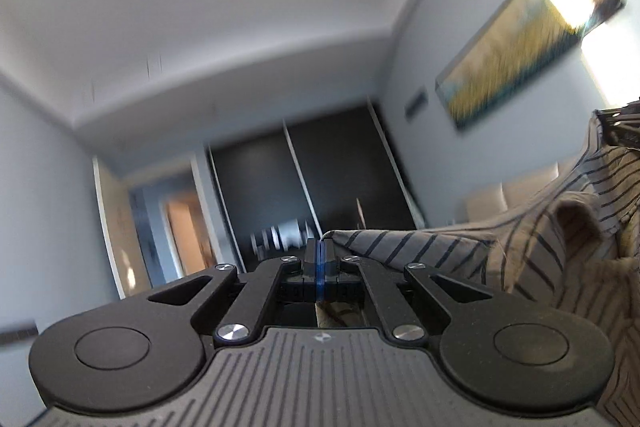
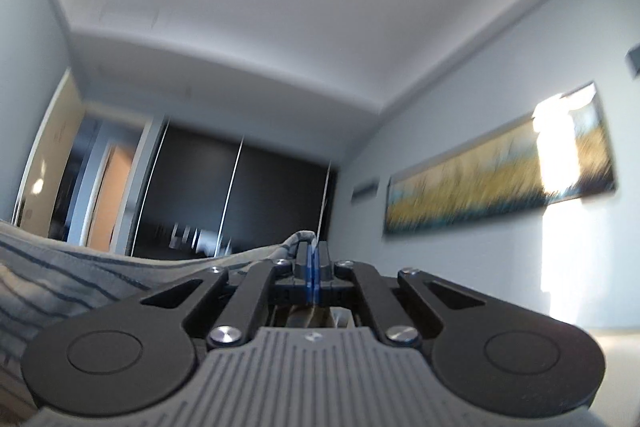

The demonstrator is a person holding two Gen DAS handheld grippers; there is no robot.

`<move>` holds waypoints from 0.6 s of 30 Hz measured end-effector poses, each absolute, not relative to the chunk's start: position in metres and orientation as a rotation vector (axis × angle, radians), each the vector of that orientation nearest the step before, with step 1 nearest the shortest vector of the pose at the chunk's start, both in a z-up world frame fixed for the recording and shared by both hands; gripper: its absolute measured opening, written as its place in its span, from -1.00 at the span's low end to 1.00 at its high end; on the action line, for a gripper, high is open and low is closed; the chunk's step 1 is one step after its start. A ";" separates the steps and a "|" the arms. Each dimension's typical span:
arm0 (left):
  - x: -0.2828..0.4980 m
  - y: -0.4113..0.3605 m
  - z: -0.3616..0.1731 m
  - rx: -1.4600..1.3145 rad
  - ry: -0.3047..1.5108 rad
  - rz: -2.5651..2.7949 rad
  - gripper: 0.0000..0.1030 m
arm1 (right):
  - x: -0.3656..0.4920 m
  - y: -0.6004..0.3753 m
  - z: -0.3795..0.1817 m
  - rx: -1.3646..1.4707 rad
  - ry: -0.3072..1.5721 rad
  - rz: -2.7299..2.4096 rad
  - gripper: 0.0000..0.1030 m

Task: Fold clothes
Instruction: 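Grasp the shirt with the left gripper and lift it high with both, then lower the held striped shirt onto the bed with both grippers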

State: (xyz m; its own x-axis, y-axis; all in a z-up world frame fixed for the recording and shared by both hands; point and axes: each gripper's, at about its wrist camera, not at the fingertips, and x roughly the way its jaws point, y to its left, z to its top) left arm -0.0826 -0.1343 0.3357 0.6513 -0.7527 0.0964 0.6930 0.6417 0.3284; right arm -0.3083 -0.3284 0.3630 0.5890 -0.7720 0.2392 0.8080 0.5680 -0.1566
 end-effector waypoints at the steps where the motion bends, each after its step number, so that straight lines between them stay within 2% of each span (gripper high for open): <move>1: -0.066 -0.147 0.321 0.293 -0.190 -0.825 -1.00 | -0.294 -0.342 0.349 -0.242 -0.107 -0.923 -0.99; 14: 0.156 -0.311 0.110 0.500 0.342 -0.711 -1.00 | -0.058 -0.500 0.148 -0.077 0.388 -0.814 -0.99; 18: 0.193 -0.350 0.038 0.587 0.431 -0.699 -1.00 | 0.006 -0.544 0.073 -0.015 0.547 -0.804 -0.99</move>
State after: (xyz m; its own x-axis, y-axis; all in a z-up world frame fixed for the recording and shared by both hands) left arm 0.1931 -0.3498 0.0382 0.6901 -0.4701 -0.5502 0.7026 0.6174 0.3538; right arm 0.0062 -0.5436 0.0730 0.5629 -0.6870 -0.4594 0.6794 0.7012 -0.2161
